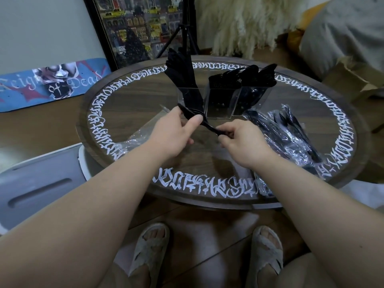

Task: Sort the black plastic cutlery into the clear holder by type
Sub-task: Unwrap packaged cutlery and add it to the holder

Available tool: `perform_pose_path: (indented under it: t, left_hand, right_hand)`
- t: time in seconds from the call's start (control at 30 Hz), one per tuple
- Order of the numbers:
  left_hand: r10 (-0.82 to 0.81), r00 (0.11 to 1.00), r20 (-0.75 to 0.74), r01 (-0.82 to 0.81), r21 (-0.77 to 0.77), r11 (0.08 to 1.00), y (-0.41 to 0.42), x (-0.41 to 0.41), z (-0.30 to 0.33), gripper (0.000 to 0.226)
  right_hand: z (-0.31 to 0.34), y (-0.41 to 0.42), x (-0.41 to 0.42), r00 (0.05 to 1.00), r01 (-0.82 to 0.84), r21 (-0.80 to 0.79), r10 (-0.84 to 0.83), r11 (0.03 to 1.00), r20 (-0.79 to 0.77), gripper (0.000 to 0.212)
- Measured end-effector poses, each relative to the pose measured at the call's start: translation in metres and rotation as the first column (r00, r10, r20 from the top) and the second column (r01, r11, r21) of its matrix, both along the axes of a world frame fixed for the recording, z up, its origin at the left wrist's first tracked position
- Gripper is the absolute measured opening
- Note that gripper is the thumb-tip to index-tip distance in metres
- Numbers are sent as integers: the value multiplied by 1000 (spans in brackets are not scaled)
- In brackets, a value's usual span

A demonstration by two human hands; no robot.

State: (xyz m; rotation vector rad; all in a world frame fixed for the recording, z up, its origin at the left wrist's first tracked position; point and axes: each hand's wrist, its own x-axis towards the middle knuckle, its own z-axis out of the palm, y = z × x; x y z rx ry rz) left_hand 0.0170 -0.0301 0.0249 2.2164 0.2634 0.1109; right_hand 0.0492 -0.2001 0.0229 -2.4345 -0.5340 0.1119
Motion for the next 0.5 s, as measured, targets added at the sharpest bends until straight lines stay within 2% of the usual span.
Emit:
perform_pose_path:
  t: [0.07, 0.17, 0.23, 0.3, 0.4, 0.5]
  left_hand:
    - [36, 999, 9, -34, -159, 987, -9, 6, 0, 29]
    - [46, 999, 14, -41, -253, 967, -17, 13, 2, 22]
    - [29, 1000, -7, -30, -226, 974, -20, 15, 1, 21]
    - [-12, 1000, -24, 9, -121, 993, -21, 15, 1, 22]
    - [-65, 998, -14, 65, -31, 997, -24, 12, 2, 23]
    - [-120, 993, -5, 120, 74, 990, -28, 11, 1, 24]
  right_hand:
    - [-4, 2, -2, 996, -49, -75, 55, 996, 77, 26]
    - [-6, 1, -3, 986, -79, -131, 97, 988, 135, 26]
    - [-5, 0, -3, 986, -102, -142, 118, 985, 116, 24]
    - [-3, -2, -3, 988, -143, -119, 149, 983, 46, 26]
    - [2, -5, 0, 989, -140, 52, 142, 989, -40, 25]
    - [7, -7, 4, 985, -19, 326, 74, 945, -156, 30]
